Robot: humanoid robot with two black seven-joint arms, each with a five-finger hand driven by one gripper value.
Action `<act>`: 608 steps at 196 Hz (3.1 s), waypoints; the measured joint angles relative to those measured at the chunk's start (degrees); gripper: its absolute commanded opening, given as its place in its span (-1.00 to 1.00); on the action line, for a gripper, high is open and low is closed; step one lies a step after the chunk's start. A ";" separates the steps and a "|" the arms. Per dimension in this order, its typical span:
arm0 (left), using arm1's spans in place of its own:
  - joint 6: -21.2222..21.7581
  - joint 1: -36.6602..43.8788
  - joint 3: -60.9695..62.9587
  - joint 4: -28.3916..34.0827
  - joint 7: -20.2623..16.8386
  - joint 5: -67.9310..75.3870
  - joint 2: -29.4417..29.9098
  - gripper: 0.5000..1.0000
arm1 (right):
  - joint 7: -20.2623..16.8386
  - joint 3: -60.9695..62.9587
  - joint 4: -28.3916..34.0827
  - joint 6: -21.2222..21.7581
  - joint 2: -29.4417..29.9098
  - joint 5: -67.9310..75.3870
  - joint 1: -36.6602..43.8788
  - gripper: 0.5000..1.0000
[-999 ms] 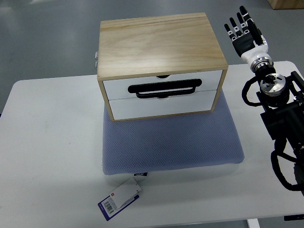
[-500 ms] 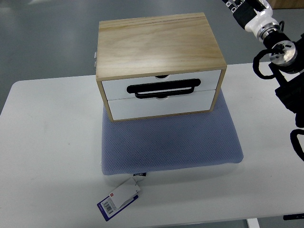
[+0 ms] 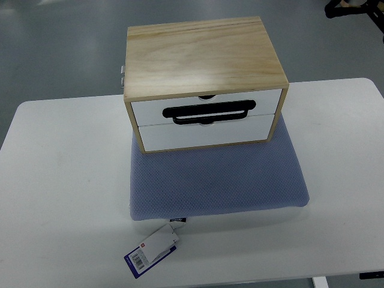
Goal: Open wood drawer with right hand
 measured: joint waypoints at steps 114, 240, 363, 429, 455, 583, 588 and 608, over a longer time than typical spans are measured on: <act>-0.01 -0.35 -0.01 0.00 0.00 -0.17 0.00 1.00 | -20.52 -27.53 36.73 8.64 1.79 12.53 32.06 0.78; 0.02 -0.44 -0.09 0.38 -0.01 -0.25 0.00 1.00 | -23.61 -31.68 38.91 -2.58 7.94 16.81 24.78 0.78; 0.02 -0.43 -0.10 0.67 0.00 -0.28 0.00 1.00 | -23.91 -35.29 38.88 -5.47 8.26 13.05 21.36 0.78; 0.02 -0.43 -0.10 0.71 -0.01 -0.37 0.00 1.00 | -23.73 -37.20 38.41 -5.34 8.16 9.98 19.49 0.78; 0.02 -0.43 -0.10 0.71 -0.01 -0.37 0.00 1.00 | -23.57 -37.68 38.16 -5.27 7.79 8.68 18.45 0.78; 0.04 -0.43 -0.20 0.71 -0.01 -0.37 0.00 1.00 | -23.13 -37.54 38.09 -0.18 7.47 8.28 16.46 0.78; 0.04 -0.43 -0.20 0.71 0.00 -0.37 0.00 1.00 | -23.12 -37.51 38.09 0.14 7.44 8.30 16.46 0.78; 0.05 -0.43 -0.23 0.71 0.00 -0.37 0.00 1.00 | -23.01 -37.30 38.15 1.52 7.27 8.44 16.70 0.78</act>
